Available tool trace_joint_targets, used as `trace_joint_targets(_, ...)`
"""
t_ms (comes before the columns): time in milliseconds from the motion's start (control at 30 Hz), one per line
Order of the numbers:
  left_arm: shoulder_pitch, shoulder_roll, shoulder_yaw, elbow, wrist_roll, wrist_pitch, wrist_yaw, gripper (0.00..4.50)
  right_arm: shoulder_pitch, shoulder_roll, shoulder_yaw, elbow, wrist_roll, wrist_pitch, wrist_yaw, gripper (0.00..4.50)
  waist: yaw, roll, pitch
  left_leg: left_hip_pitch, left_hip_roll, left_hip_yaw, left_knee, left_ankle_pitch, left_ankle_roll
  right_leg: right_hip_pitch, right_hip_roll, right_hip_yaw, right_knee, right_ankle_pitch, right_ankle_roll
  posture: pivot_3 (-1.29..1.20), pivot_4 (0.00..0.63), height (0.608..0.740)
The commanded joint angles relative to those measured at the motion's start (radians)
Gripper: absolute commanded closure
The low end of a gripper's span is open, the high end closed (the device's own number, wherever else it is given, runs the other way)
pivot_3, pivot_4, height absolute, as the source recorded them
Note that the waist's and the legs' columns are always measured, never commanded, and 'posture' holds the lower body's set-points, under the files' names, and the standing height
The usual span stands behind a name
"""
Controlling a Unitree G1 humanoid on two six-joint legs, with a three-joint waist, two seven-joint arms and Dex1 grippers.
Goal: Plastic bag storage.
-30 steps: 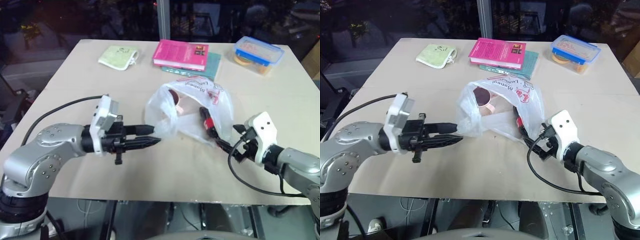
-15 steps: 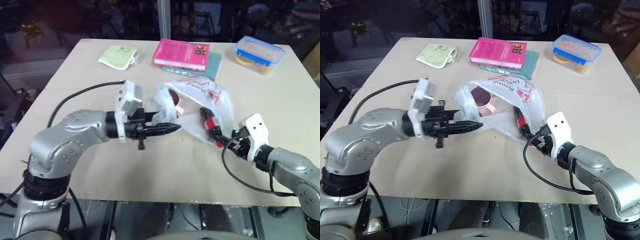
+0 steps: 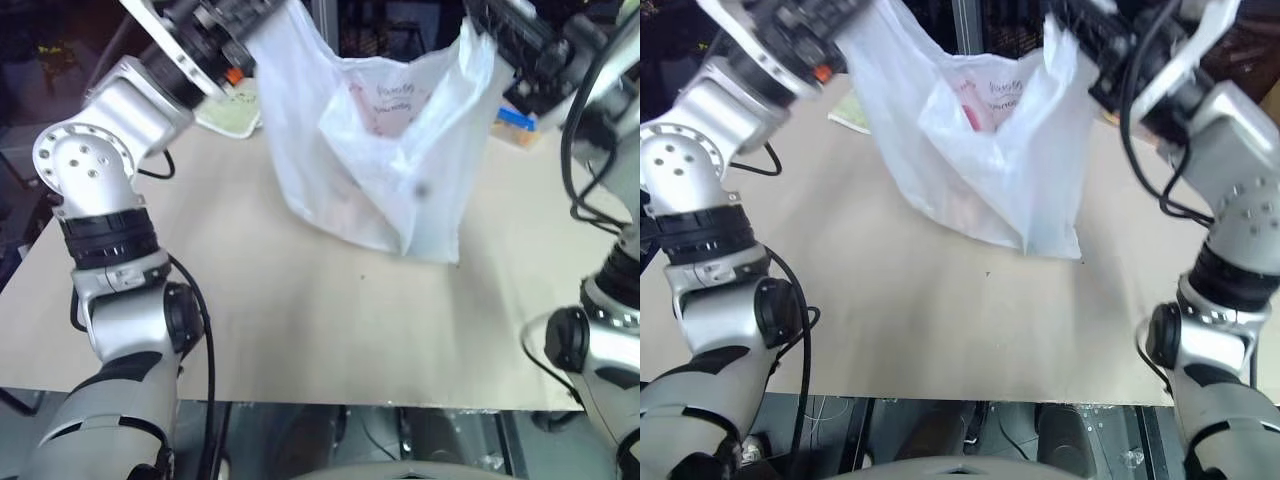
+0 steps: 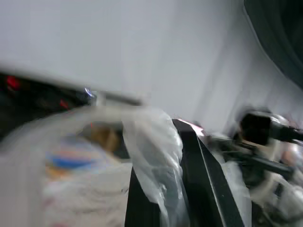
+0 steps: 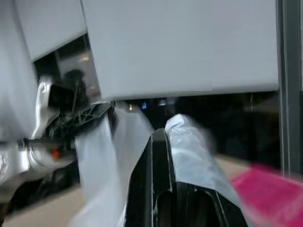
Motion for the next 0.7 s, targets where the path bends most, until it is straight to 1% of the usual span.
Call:
trace_joint_targets(33, -0.105, 0.003, 0.001, 0.130, 0.104, -0.092, -0.023, 4.47, -0.159, 0.004, 0.003, 0.200, -0.083, -0.129, 0.021, 4.50, -0.002, 0.000, 0.000, -0.002, -0.001, 0.001, 0.000, 0.000, 0.000, -0.002, -0.001, 0.001, 0.000, 0.000, 0.000, 0.00, 0.150, 0.740)
trace_joint_targets(100, -0.142, -0.004, -0.005, 0.184, 0.152, -0.127, -0.047, 4.47, -0.207, 0.002, 0.007, 0.269, -0.114, -0.166, 0.042, 4.50, -0.006, 0.000, 0.000, -0.009, -0.002, 0.001, 0.001, 0.000, 0.001, -0.009, -0.003, 0.000, 0.000, 0.000, 0.000, 0.00, 0.150, 0.740)
trace_joint_targets(133, -0.167, -0.012, -0.010, 0.222, 0.179, -0.149, -0.052, 4.47, -0.229, -0.006, 0.012, 0.305, -0.136, -0.186, 0.057, 4.50, -0.007, 0.000, 0.001, -0.017, -0.002, 0.000, 0.003, 0.000, 0.001, -0.016, -0.003, 0.000, 0.001, 0.000, 0.000, 0.00, 0.150, 0.740)
trace_joint_targets(167, -0.192, -0.024, -0.024, 0.261, 0.216, -0.185, -0.066, 4.47, -0.252, -0.015, 0.014, 0.346, -0.155, -0.205, 0.074, 4.50, -0.008, 0.000, 0.001, -0.019, -0.002, 0.000, 0.003, 0.000, 0.001, -0.018, -0.003, -0.001, 0.001, 0.000, 0.000, 0.00, 0.150, 0.740)
trace_joint_targets(267, -0.236, -0.046, -0.042, 0.329, 0.289, -0.242, -0.108, 4.47, -0.280, -0.038, 0.023, 0.406, -0.209, -0.246, 0.102, 4.50, -0.014, 0.000, 0.001, -0.019, -0.003, -0.001, 0.002, 0.000, 0.001, -0.018, -0.004, -0.003, 0.001, 0.000, 0.000, 0.00, 0.150, 0.740)
trace_joint_targets(400, -0.277, -0.048, -0.033, 0.395, 0.339, -0.286, -0.152, 4.47, -0.295, -0.063, 0.026, 0.424, -0.251, -0.271, 0.124, 4.50, -0.030, 0.000, 0.001, -0.019, -0.003, 0.000, 0.001, 0.000, 0.001, -0.018, -0.005, -0.003, 0.001, 0.000, 0.000, 0.00, 0.150, 0.740)
trace_joint_targets(467, -0.278, -0.040, -0.027, 0.396, 0.347, -0.282, -0.171, 4.47, -0.290, -0.076, 0.023, 0.403, -0.251, -0.261, 0.131, 4.50, -0.034, 0.000, 0.001, -0.019, -0.003, 0.000, 0.001, 0.000, 0.001, -0.019, -0.005, -0.002, 0.001, 0.000, 0.000, 0.00, 0.150, 0.740)
trace_joint_targets(533, -0.237, -0.026, -0.032, 0.339, 0.346, -0.248, -0.197, 4.47, -0.249, -0.093, 0.027, 0.329, -0.229, -0.221, 0.141, 4.50, -0.042, 0.000, 0.001, -0.018, -0.002, 0.001, 0.001, 0.000, 0.001, -0.019, -0.005, -0.001, 0.001, 0.000, 0.000, 0.00, 0.150, 0.740)
trace_joint_targets(567, -0.184, -0.021, -0.036, 0.270, 0.332, -0.213, -0.207, 4.47, -0.190, -0.103, 0.037, 0.254, -0.216, -0.188, 0.143, 4.50, -0.043, 0.000, 0.001, -0.018, -0.002, 0.001, 0.001, 0.000, 0.001, -0.020, -0.006, 0.000, 0.002, 0.000, 0.000, 0.00, 0.150, 0.740)
trace_joint_targets(600, -0.076, -0.018, -0.071, 0.149, 0.339, -0.193, -0.220, 4.47, -0.071, -0.104, 0.053, 0.142, -0.202, -0.148, 0.131, 4.50, -0.046, 0.001, 0.000, -0.018, -0.002, 0.001, 0.001, 0.000, 0.001, -0.020, -0.006, 0.000, 0.002, 0.000, 0.000, 0.00, 0.150, 0.740)
trace_joint_targets(633, 0.000, -0.017, -0.094, 0.064, 0.345, -0.182, -0.226, 4.47, 0.012, -0.103, 0.062, 0.066, -0.193, -0.121, 0.120, 4.50, -0.048, 0.001, -0.005, -0.018, -0.002, 0.001, 0.000, 0.000, 0.001, -0.020, -0.006, 0.000, 0.001, 0.000, 0.000, 0.00, 0.150, 0.740)
trace_joint_targets(700, 0.194, -0.033, -0.146, -0.129, 0.351, -0.159, -0.217, 4.47, 0.257, -0.102, 0.112, -0.100, -0.222, -0.092, 0.089, 4.50, -0.051, 0.002, -0.014, -0.013, -0.001, -0.003, 0.000, -0.003, 0.004, -0.016, -0.007, 0.001, 0.004, 0.000, 0.000, 0.00, 0.150, 0.740)
